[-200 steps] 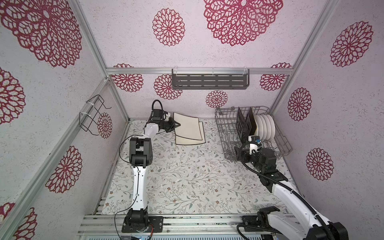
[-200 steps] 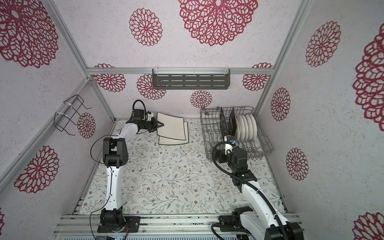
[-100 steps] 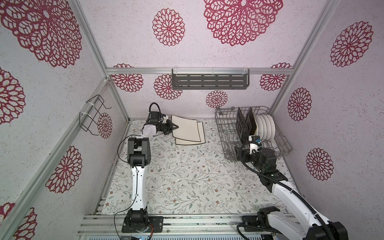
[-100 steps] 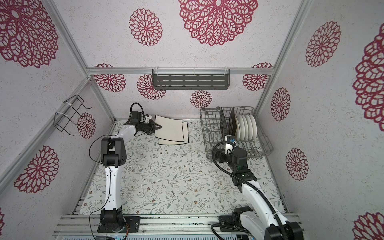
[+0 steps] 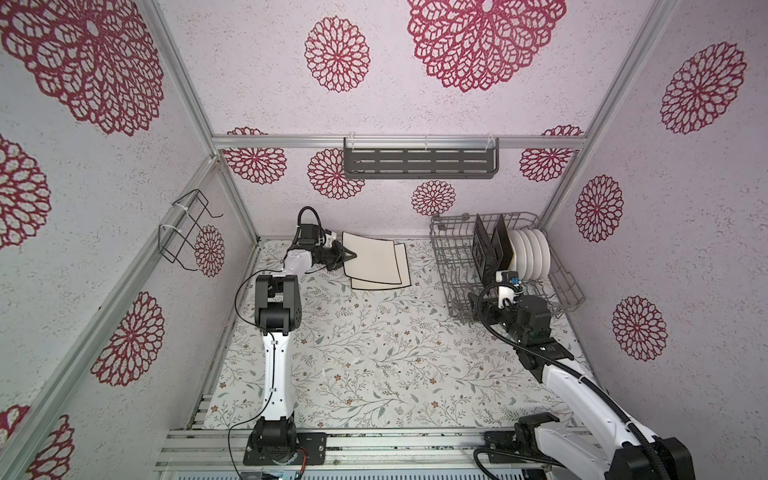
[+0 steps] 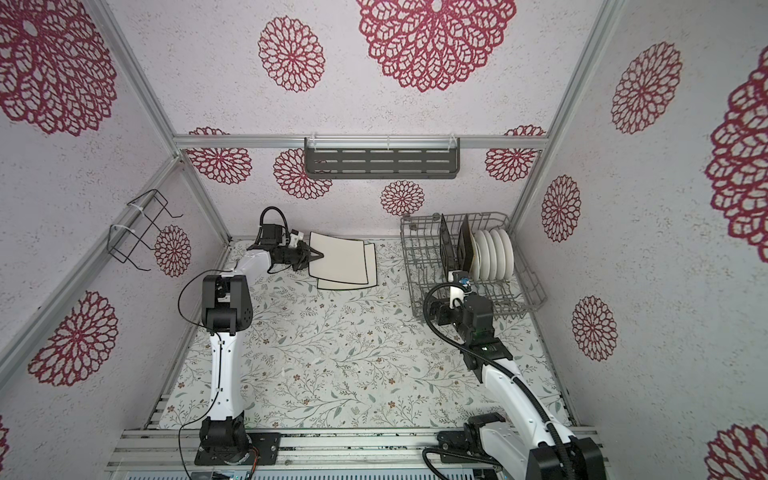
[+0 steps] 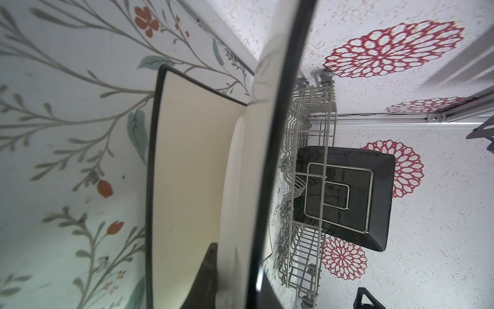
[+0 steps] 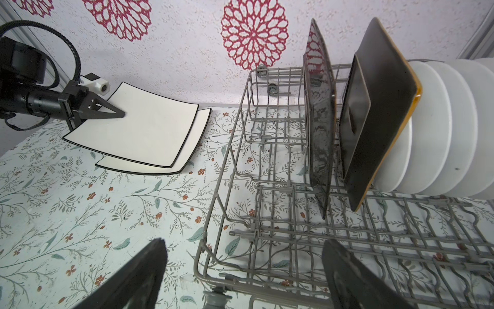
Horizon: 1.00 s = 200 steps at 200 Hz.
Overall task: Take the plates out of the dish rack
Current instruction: 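Set the white plate flat on the first plate with the left gripper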
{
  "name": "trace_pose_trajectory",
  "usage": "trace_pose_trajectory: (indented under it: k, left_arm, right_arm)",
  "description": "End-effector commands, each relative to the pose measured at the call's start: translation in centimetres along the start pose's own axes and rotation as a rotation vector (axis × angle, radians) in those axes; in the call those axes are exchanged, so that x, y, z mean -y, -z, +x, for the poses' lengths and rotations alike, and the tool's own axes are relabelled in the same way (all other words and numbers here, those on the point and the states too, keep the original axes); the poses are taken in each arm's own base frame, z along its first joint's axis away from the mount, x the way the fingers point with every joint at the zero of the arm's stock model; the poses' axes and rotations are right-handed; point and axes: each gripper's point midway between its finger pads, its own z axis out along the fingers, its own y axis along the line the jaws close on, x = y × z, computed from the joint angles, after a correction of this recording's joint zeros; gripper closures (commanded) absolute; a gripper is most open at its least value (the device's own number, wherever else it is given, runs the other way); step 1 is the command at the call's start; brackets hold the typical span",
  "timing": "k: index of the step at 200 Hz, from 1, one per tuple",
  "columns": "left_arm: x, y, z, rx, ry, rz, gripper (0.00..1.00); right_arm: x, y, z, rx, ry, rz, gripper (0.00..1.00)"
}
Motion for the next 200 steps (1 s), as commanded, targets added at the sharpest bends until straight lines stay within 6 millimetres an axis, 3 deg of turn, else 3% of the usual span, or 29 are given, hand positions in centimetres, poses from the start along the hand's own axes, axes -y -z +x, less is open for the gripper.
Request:
trace_pose_trajectory:
  k: [1, 109, 200]
  left_arm:
    - [-1.7, -0.6, 0.3, -0.017, -0.009, -0.02, 0.78]
    - [-4.9, -1.3, 1.2, -0.048, -0.014, -0.162, 0.73]
    - [-6.3, -1.7, 2.1, -0.085, -0.042, -0.283, 0.69]
  right_arm:
    - [-0.4, 0.2, -3.0, 0.083, -0.016, -0.02, 0.06]
    - [-0.4, -0.1, -2.6, 0.072, -0.022, -0.023, 0.07]
    - [-0.4, -0.1, -2.6, 0.073, -0.028, -0.025, 0.07]
